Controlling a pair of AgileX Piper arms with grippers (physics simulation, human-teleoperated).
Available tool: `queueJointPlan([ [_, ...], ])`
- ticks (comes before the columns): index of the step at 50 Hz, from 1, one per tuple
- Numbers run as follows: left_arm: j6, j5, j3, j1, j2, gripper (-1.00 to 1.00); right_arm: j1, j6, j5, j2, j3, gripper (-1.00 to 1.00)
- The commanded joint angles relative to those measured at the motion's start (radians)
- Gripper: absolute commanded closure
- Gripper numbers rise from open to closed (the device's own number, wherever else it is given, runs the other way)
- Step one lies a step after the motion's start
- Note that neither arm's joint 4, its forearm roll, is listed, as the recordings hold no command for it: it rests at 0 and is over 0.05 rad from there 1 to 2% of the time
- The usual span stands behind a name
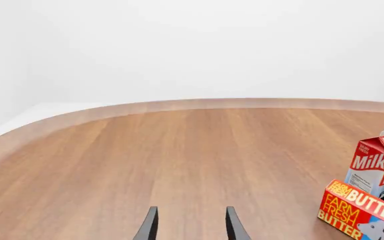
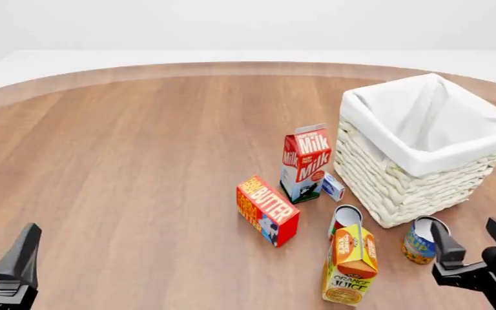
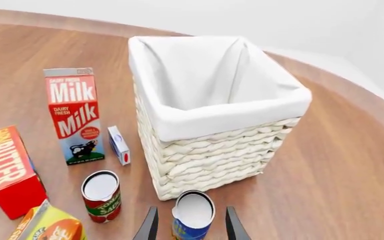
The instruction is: Pick up the alphabet soup, and put it in the basket.
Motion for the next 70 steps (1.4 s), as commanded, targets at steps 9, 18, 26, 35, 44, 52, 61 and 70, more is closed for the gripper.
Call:
queueJointPlan([
  [9, 0.000, 0.000, 0.000, 0.000, 0.000, -1.00, -0.007, -0.003, -0.113, 0.154, 0.001, -1.00],
  [18, 0.000, 0.000, 0.000, 0.000, 0.000, -1.00, -0.011, -0.006, -0.190, 0.259, 0.001, -1.00],
  [26, 0.000, 0.000, 0.000, 0.000, 0.000, -1.00, -0.013, -0.008, -0.244, 0.327, 0.001, -1.00],
  [35, 0.000, 0.000, 0.000, 0.000, 0.000, -1.00, -0.017, -0.010, -0.308, 0.409, 0.001, -1.00],
  [44, 0.000, 0.000, 0.000, 0.000, 0.000, -1.00, -0.025, -0.010, -0.355, 0.467, 0.001, -1.00],
  [52, 0.000, 0.000, 0.000, 0.000, 0.000, -1.00, -0.034, -0.014, -0.376, 0.497, 0.001, -1.00],
  [61, 0.000, 0.000, 0.000, 0.000, 0.000, -1.00, -0.050, -0.023, -0.452, 0.594, 0.001, -1.00],
  [70, 0.000, 0.000, 0.000, 0.000, 0.000, -1.00, -0.052, -0.033, -0.522, 0.684, 0.001, -1.00],
])
